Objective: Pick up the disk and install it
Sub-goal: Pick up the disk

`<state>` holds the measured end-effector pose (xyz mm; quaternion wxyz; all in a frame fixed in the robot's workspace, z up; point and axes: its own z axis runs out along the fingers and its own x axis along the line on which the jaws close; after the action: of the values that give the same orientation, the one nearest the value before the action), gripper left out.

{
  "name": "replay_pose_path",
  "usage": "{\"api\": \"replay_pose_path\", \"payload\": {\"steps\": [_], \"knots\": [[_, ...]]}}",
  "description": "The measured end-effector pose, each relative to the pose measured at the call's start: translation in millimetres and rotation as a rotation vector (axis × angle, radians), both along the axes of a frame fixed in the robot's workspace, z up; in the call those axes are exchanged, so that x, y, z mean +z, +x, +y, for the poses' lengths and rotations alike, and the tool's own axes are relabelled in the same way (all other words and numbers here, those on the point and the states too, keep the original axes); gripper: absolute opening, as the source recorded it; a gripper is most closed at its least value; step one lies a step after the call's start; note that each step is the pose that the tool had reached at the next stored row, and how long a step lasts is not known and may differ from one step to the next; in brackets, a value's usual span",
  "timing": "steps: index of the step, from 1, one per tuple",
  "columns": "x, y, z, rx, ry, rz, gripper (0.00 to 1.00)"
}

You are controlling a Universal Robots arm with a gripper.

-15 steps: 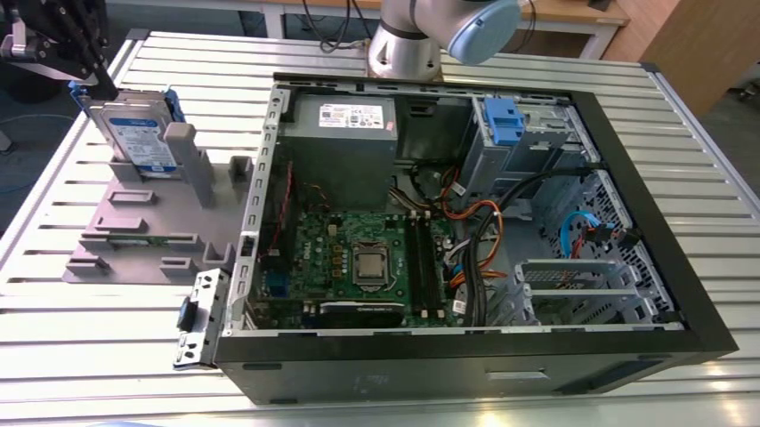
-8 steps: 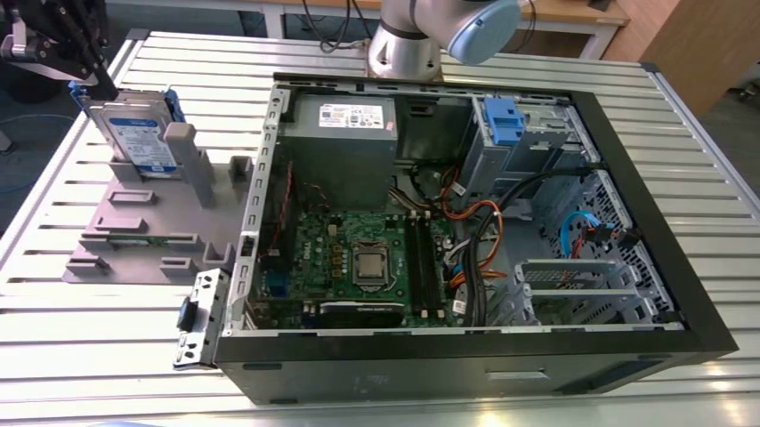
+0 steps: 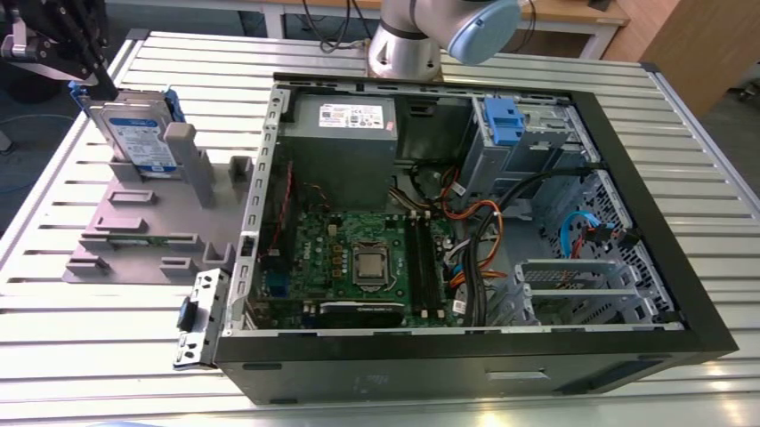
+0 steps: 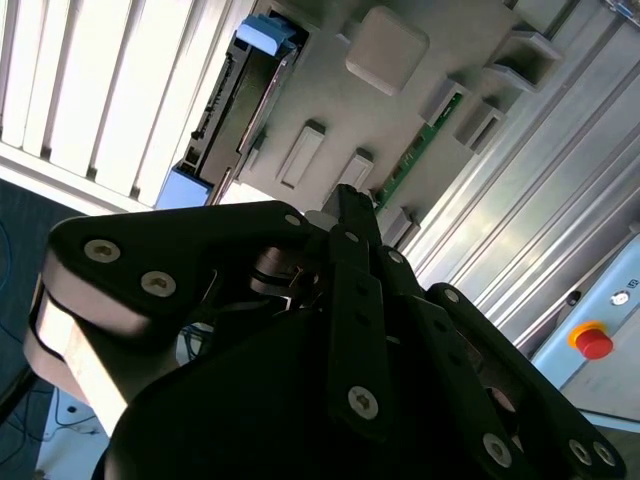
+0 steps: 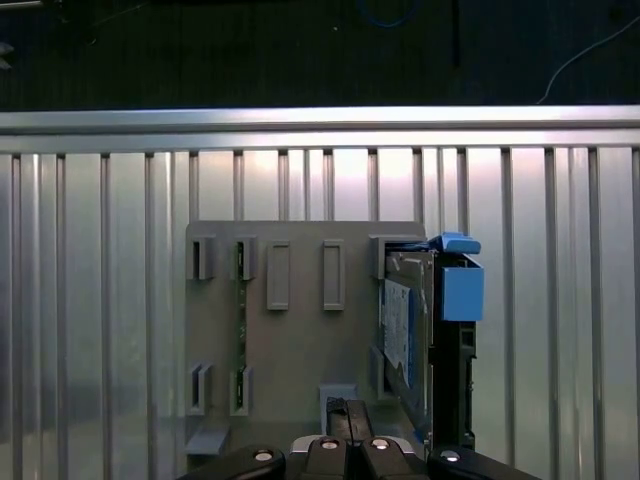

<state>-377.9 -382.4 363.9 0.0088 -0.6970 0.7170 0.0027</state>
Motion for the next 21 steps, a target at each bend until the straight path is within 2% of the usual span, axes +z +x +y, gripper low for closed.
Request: {"api": "replay_pose_path", "payload": {"steps": [21], "knots": [[-0.1,0.0,0.0,0.013,-0.0032,-0.0001,0.11]]}}
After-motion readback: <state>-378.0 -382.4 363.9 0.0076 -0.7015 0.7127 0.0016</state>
